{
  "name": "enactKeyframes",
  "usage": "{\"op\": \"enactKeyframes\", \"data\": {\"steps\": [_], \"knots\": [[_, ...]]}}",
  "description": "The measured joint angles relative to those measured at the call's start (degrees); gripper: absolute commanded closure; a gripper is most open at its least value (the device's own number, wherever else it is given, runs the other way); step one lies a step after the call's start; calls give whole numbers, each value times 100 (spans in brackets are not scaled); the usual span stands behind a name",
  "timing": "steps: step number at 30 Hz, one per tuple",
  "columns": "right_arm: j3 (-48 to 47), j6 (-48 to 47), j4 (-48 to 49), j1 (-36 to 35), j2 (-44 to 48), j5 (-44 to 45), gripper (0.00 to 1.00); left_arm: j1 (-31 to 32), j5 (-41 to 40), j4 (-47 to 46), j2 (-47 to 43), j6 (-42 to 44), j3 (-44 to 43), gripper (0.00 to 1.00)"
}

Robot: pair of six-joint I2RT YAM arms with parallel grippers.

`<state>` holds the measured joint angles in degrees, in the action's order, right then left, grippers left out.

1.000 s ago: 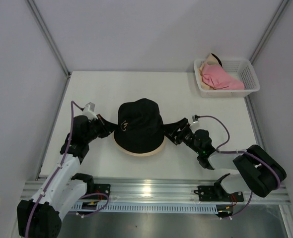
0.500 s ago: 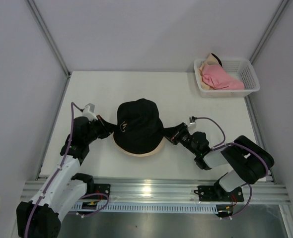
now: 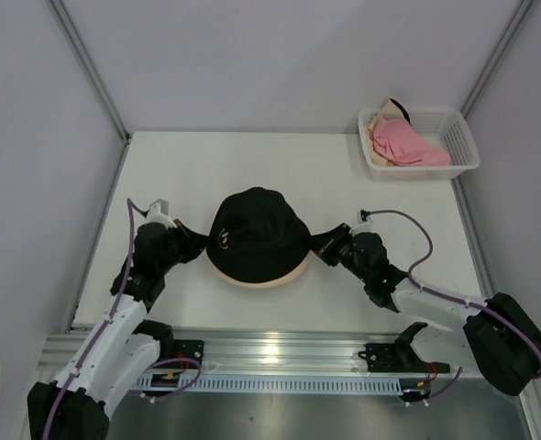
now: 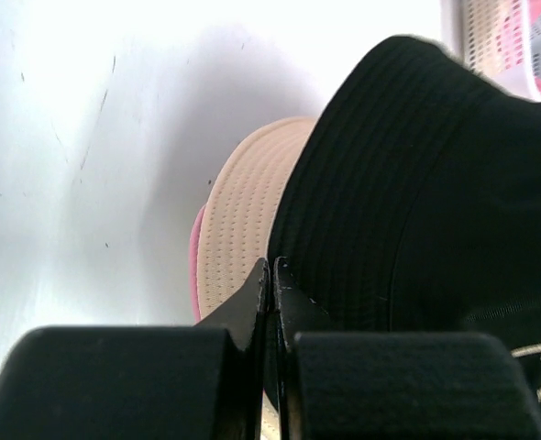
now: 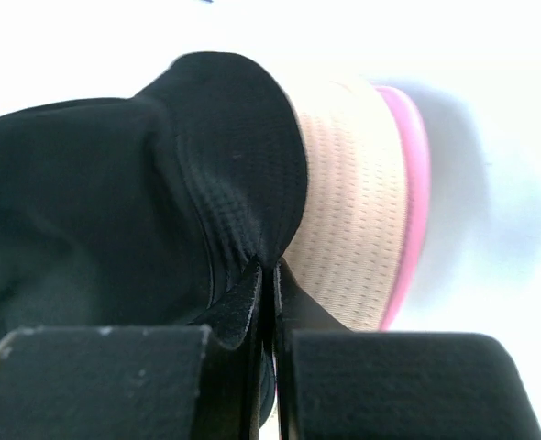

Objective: Stack the hats

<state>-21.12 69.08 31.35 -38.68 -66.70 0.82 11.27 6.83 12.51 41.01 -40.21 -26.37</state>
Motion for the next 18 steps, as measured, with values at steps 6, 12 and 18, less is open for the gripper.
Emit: {"op": "enactKeyframes", "data": {"steps": [6, 12, 18], "knots": [[-160, -74, -162, 0, -540, -177, 100, 181, -111, -247, 245, -256, 157, 99], [-396, -85, 221, 42, -1338, -682, 100, 203, -168, -249, 146, -308, 164, 99], [-649, -592, -446, 131, -1069, -887, 97, 205, -199, 221, 59, -92, -114, 77]]}}
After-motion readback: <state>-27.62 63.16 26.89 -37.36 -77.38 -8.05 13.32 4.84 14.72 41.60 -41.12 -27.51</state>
